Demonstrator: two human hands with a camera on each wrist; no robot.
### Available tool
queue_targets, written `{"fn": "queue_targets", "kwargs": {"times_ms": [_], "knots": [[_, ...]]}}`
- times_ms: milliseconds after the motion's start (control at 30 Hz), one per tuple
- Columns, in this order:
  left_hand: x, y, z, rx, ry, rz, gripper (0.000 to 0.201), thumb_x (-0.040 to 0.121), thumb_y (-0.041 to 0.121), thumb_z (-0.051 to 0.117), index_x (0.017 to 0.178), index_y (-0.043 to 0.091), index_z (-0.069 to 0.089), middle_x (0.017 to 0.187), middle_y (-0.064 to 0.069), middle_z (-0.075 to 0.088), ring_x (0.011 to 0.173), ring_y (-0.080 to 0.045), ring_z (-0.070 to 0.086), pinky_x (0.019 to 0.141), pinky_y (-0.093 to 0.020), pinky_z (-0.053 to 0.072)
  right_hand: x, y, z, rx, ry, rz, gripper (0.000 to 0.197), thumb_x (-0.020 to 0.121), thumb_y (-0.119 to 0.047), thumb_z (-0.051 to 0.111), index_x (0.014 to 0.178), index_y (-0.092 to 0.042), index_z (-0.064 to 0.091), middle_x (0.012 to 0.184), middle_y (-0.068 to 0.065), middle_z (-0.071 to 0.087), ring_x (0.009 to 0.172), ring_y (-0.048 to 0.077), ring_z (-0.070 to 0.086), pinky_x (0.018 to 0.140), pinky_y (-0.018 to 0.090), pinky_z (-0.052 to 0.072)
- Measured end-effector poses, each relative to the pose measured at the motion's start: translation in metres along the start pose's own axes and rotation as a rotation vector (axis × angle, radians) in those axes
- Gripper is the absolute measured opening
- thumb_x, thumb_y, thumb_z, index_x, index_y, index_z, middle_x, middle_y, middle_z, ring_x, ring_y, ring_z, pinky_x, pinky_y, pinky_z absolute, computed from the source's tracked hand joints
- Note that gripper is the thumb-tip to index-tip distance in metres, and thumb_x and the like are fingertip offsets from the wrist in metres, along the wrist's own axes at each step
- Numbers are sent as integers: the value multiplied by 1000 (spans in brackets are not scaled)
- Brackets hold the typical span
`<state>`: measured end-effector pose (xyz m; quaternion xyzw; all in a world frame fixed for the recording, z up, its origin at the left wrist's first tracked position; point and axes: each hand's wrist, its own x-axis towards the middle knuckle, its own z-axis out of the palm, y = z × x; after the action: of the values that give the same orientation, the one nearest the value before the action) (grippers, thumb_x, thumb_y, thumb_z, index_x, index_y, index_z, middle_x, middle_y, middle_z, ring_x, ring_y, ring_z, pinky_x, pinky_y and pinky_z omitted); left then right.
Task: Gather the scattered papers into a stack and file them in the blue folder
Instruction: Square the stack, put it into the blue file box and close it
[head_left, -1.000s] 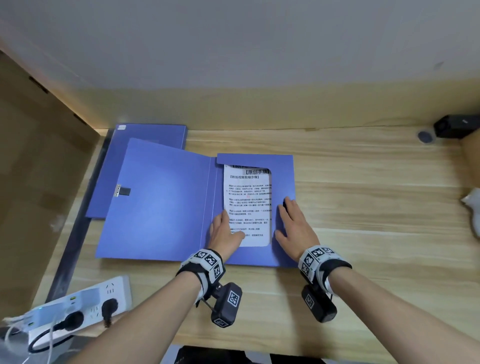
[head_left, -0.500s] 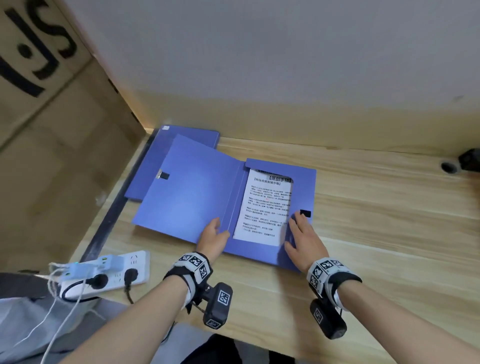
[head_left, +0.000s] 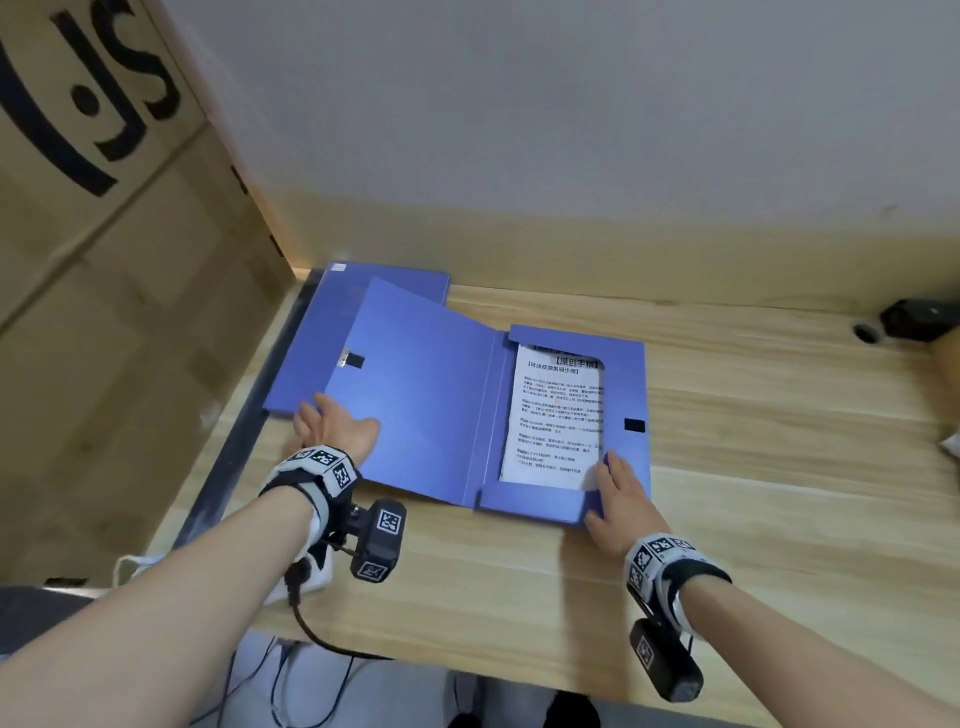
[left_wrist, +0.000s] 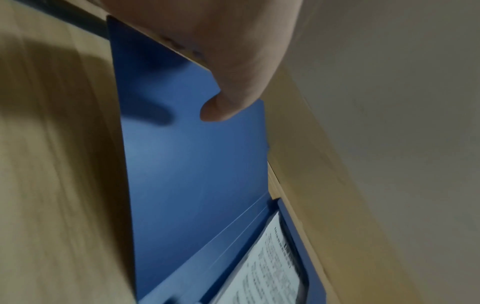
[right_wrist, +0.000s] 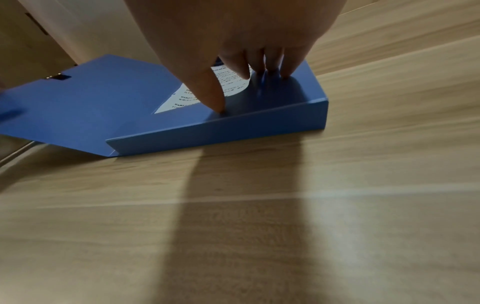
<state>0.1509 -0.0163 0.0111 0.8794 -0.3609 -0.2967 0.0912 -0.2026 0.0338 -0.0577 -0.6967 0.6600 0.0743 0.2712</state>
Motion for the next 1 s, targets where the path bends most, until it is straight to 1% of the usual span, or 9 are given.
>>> {"fn": "queue_targets", "kwargs": {"times_ms": [133, 267, 467, 600, 667, 767, 833, 900, 1000], "knots": [[-2, 2, -5, -83, 43, -7, 62, 81, 16, 61, 135, -2, 36, 145, -21, 36, 132, -39, 36, 100, -48, 39, 1, -4, -3, 71, -45, 61, 82, 89, -25, 51, 155, -11, 4, 164, 10, -8, 152, 24, -5, 121, 34, 8], [-11, 6, -28, -187, 76, 183, 34, 82, 11, 56, 115, 11, 52, 108, -9, 62, 93, -35, 60, 72, -38, 47, -2, -10, -19, 127, -68, 70, 74, 88, -24, 54, 151, -5, 19, 161, 12, 12, 148, 27, 16, 115, 35, 24], [-52, 40, -38, -285, -227, 519, 32, 87, 6, 47, 102, 31, 61, 101, 2, 70, 96, -28, 66, 83, -48, 56, -5, -9, -35, 283, -104, 82, 60, 91, -27, 56, 145, -10, 35, 153, 11, 34, 138, 27, 37, 108, 32, 32], [-84, 77, -16, -277, -439, 652, 56, 87, 7, 42, 126, 45, 54, 107, 11, 72, 95, -27, 68, 78, -39, 57, -1, 5, -53, 487, -34, 115, 54, 94, -33, 58, 142, -14, 44, 144, 1, 50, 133, 21, 47, 109, 29, 34], [-101, 99, -2, -224, -515, 680, 63, 86, 11, 43, 141, 42, 41, 118, 10, 70, 103, -30, 66, 75, -31, 51, 7, 15, -68, 575, -19, 115, 59, 94, -33, 58, 147, -12, 40, 149, 3, 45, 137, 19, 43, 114, 31, 30], [-125, 128, 23, -74, -493, 742, 49, 83, 22, 49, 132, 26, 47, 126, 6, 63, 116, -26, 58, 96, -40, 50, 21, 26, -93, 719, 55, 72, 49, 97, -25, 55, 141, -6, 47, 145, 8, 50, 134, 21, 47, 113, 30, 32], [-135, 140, 40, 48, -439, 776, 44, 77, 34, 49, 119, 20, 49, 119, 4, 61, 112, -26, 57, 97, -46, 47, 28, 28, -111, 853, 89, 58, 40, 100, -24, 49, 134, -3, 54, 135, 14, 59, 121, 26, 57, 99, 25, 45], [-142, 149, 58, 186, -449, 756, 59, 77, 45, 49, 131, 21, 45, 136, 3, 52, 127, -27, 49, 105, -45, 41, 35, 26, -128, 997, 73, 73, 37, 102, -30, 44, 124, -5, 60, 117, 15, 67, 101, 27, 63, 77, 19, 49], [-146, 160, 81, 255, -512, 711, 73, 82, 59, 44, 147, 27, 36, 154, 8, 38, 136, -25, 44, 111, -44, 35, 47, 26, -141, 1073, 37, 39, 36, 97, -43, 48, 97, -11, 64, 88, 5, 66, 80, 19, 60, 75, 31, 46]]}}
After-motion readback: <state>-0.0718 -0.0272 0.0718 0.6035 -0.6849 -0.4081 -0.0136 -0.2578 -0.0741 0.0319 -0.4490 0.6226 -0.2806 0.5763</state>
